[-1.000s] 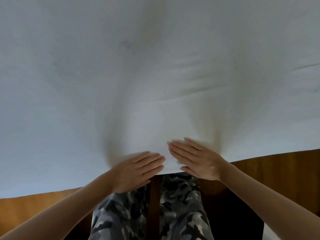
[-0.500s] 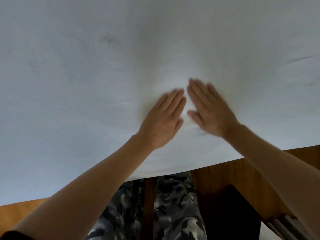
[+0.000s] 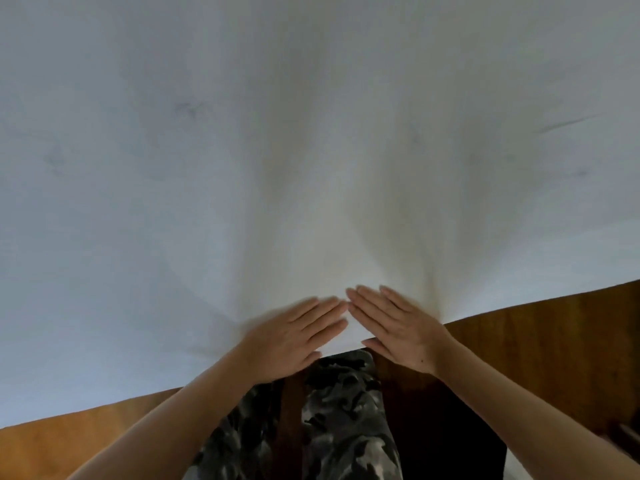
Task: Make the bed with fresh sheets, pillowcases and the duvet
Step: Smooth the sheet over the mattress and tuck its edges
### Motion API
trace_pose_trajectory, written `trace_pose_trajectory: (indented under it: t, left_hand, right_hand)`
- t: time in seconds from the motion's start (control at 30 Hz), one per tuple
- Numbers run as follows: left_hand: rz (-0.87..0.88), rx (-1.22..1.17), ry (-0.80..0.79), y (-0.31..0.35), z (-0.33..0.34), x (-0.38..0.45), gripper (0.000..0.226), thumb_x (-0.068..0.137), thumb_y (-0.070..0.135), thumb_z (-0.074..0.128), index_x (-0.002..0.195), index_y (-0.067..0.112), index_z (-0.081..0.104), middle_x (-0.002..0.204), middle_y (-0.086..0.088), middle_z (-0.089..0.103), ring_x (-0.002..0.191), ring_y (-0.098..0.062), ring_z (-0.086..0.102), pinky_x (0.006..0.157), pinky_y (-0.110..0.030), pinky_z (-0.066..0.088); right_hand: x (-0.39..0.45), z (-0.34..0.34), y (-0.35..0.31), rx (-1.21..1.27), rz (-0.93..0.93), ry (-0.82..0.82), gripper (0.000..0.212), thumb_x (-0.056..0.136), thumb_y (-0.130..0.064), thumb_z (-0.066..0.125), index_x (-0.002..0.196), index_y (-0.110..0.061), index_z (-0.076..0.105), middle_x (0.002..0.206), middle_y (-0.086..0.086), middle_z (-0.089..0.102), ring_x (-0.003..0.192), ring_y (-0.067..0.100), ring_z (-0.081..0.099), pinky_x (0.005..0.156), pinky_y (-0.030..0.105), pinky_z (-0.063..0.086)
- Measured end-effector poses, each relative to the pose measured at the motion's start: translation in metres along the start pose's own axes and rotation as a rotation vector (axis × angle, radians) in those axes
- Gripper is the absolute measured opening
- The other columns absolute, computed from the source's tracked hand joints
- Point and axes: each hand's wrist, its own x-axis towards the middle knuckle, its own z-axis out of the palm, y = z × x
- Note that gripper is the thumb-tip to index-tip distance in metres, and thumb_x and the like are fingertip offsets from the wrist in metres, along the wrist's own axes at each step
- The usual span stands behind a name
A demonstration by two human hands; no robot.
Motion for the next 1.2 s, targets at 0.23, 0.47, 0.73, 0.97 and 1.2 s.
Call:
trace_pose_trajectory:
  t: [0.23,0.47,0.73,0.97,1.2]
  left_hand:
    - [0.106,-0.079,0.058,0.022,-0.009,-0.003,0.053,0.098,0.03,0.044,0.146,0.008,0.035,0.152,-0.012,0.032,0.14,-0.027,0.033,0.121,-0.042,0.008]
    - [-0.085,-0.199,0.178,0.02,-0.067,0.086,0.052,0.098,0.027,0.042,0.144,0.006,0.032,0.153,-0.016,0.029,0.143,-0.029,0.025,0.118,-0.043,0.018]
    - [-0.279,-0.161,0.229,0.032,-0.115,0.295,0.058,0.099,0.031,0.037,0.147,0.0,0.027,0.156,-0.02,0.02,0.146,-0.031,0.018,0.12,-0.041,0.011]
    - [-0.103,-0.061,-0.018,0.085,-0.039,0.296,0.07,0.099,0.041,0.039,0.15,0.0,0.014,0.158,-0.016,0.012,0.147,-0.028,0.008,0.12,-0.041,0.008]
    - [0.124,0.036,-0.017,0.083,-0.03,0.288,0.058,0.099,0.027,0.033,0.15,0.002,0.02,0.157,-0.014,0.017,0.146,-0.025,0.015,0.12,-0.041,0.008]
  right_hand:
    - [-0.007,-0.024,0.002,0.049,-0.066,-0.087,0.064,0.101,-0.041,0.032,0.152,-0.008,0.013,0.16,0.011,0.006,0.148,0.023,0.0,0.119,0.041,0.0]
    - [-0.031,-0.069,0.073,0.168,0.367,0.15,0.057,0.102,-0.037,0.031,0.148,-0.007,0.015,0.156,0.011,0.013,0.146,0.021,0.008,0.12,0.039,0.007]
    - [-0.133,-0.057,0.22,0.109,0.633,0.189,0.055,0.103,-0.034,0.028,0.147,-0.001,0.023,0.155,0.013,0.016,0.145,0.024,0.014,0.119,0.041,0.013]
    - [-0.2,0.025,0.174,0.211,0.405,-0.123,0.067,0.103,-0.049,0.021,0.152,-0.006,0.007,0.159,0.013,0.0,0.147,0.023,-0.004,0.119,0.044,0.005]
    - [-0.209,0.028,0.158,0.227,0.414,-0.098,0.065,0.103,-0.047,0.021,0.151,-0.004,0.011,0.158,0.014,0.002,0.147,0.024,-0.001,0.117,0.04,0.003]
